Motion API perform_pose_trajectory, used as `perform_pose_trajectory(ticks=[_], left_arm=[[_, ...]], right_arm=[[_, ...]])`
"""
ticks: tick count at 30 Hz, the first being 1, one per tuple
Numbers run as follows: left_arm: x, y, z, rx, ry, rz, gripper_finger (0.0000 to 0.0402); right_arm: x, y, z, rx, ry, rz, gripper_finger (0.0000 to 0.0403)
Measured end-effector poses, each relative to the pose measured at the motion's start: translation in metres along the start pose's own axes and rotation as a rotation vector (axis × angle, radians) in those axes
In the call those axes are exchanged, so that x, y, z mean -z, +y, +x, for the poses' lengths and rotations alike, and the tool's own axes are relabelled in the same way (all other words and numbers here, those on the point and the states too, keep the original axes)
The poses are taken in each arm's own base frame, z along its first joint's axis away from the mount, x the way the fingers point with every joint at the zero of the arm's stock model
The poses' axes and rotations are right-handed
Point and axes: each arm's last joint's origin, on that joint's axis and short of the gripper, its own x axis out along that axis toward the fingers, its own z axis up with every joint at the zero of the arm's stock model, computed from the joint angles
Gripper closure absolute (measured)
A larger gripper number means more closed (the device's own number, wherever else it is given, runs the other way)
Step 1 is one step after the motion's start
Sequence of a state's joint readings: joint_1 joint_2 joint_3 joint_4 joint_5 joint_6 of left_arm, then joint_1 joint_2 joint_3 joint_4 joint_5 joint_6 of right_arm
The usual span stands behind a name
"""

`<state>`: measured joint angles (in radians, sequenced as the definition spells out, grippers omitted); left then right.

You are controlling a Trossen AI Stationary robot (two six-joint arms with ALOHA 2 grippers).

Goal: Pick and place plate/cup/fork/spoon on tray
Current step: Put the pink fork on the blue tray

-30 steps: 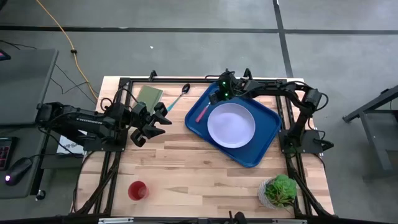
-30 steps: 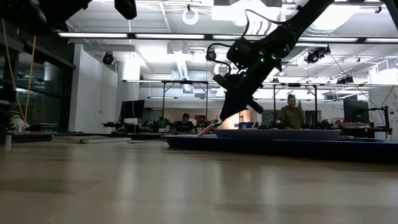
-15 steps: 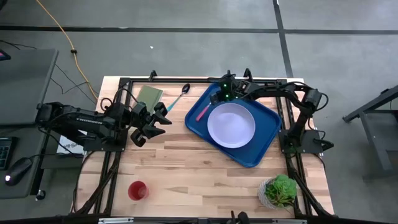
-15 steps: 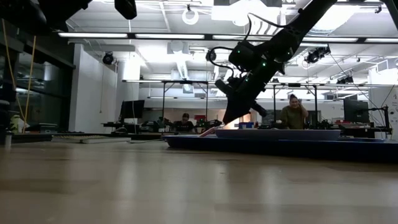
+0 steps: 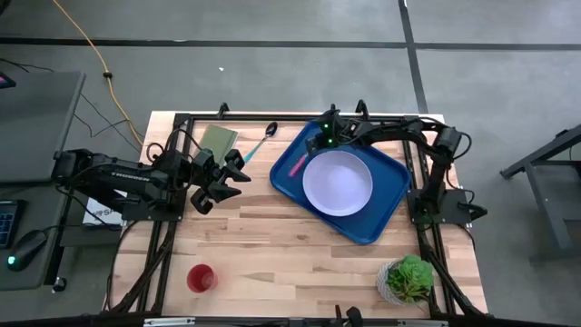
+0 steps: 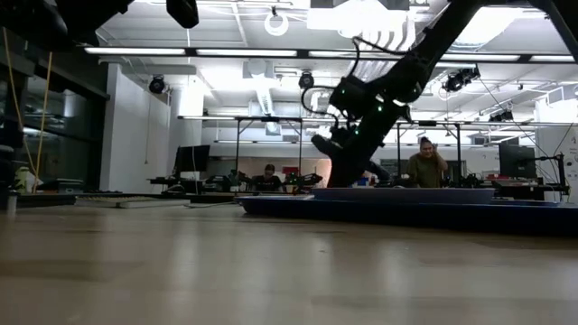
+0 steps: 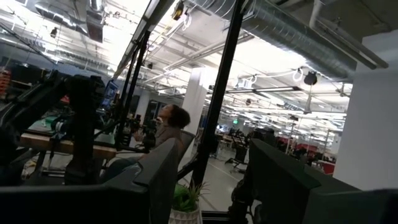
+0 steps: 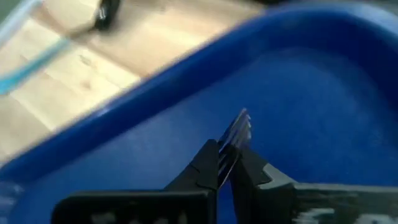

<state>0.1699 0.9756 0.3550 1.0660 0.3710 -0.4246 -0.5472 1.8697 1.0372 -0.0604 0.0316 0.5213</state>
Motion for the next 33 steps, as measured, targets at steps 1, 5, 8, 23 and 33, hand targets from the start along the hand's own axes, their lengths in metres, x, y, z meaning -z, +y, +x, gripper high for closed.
perform_pose_trajectory(ticks=[1, 5, 8, 23, 33], left_arm=[[0.0, 0.0, 0.0, 0.0, 0.0, 0.0, 0.0222], [0.0, 0.0, 0.0, 0.0, 0.0, 0.001, 0.0222], [0.0, 0.0, 0.0, 0.0, 0.0, 0.001, 0.0222], [0.001, 0.0, 0.0, -0.002, 0.005, -0.003, 0.0222], [0.002, 0.001, 0.0, -0.007, 0.017, -0.008, 0.0222]], right_arm=[[0.001, -0.002, 0.002, -0.002, 0.005, -0.007, 0.0397], [0.0, -0.006, 0.005, 0.001, 0.0, -0.018, 0.0377], [0.0, -0.007, 0.004, 0.01, 0.004, -0.016, 0.037], [-0.009, 0.007, 0.002, -0.068, -0.115, 0.14, 0.0367], [-0.016, 0.007, -0.017, -0.133, -0.081, 0.032, 0.0366]])
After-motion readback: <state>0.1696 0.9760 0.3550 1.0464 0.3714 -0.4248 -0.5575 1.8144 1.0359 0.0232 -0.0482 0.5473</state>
